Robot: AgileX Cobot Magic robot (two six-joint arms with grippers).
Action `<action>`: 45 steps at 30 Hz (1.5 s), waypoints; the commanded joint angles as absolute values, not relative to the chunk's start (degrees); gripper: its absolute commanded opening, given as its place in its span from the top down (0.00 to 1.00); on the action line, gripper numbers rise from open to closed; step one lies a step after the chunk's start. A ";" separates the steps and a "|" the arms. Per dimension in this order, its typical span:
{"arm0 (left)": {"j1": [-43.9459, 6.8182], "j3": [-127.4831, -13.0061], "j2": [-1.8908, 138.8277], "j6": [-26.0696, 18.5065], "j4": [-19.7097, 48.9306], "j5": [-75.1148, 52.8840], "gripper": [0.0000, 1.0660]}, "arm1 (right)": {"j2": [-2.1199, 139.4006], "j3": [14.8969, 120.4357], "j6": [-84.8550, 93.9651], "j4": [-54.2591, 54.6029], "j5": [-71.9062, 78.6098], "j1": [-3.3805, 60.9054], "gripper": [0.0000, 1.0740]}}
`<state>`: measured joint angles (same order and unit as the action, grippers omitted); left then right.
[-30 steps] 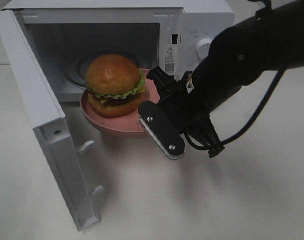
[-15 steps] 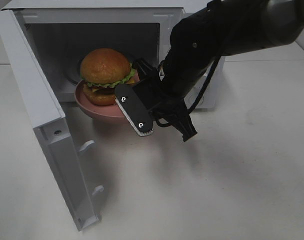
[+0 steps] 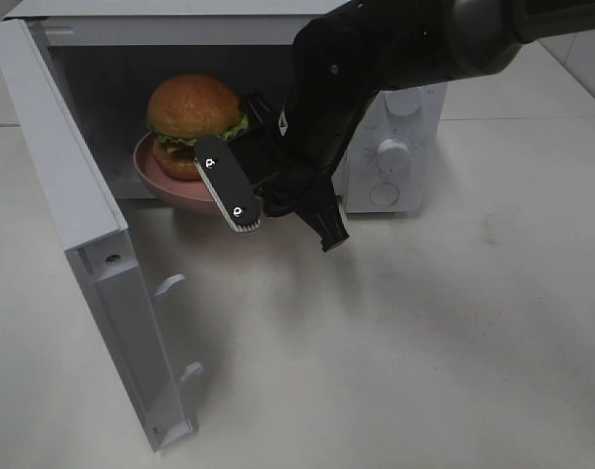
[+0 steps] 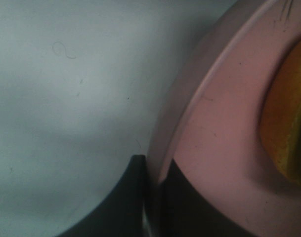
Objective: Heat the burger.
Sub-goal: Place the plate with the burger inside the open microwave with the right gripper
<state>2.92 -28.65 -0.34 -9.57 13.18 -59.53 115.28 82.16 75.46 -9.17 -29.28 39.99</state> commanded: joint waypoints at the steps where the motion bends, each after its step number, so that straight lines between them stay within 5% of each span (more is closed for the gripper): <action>1: 2.64 -28.48 -1.66 -9.63 13.52 -59.01 0.08 | 116.48 86.46 74.08 -10.49 -28.93 39.53 1.00; 45: 2.64 -28.48 -1.66 -9.63 13.52 -59.01 0.08 | 136.94 116.48 63.83 -15.41 -33.35 39.42 0.91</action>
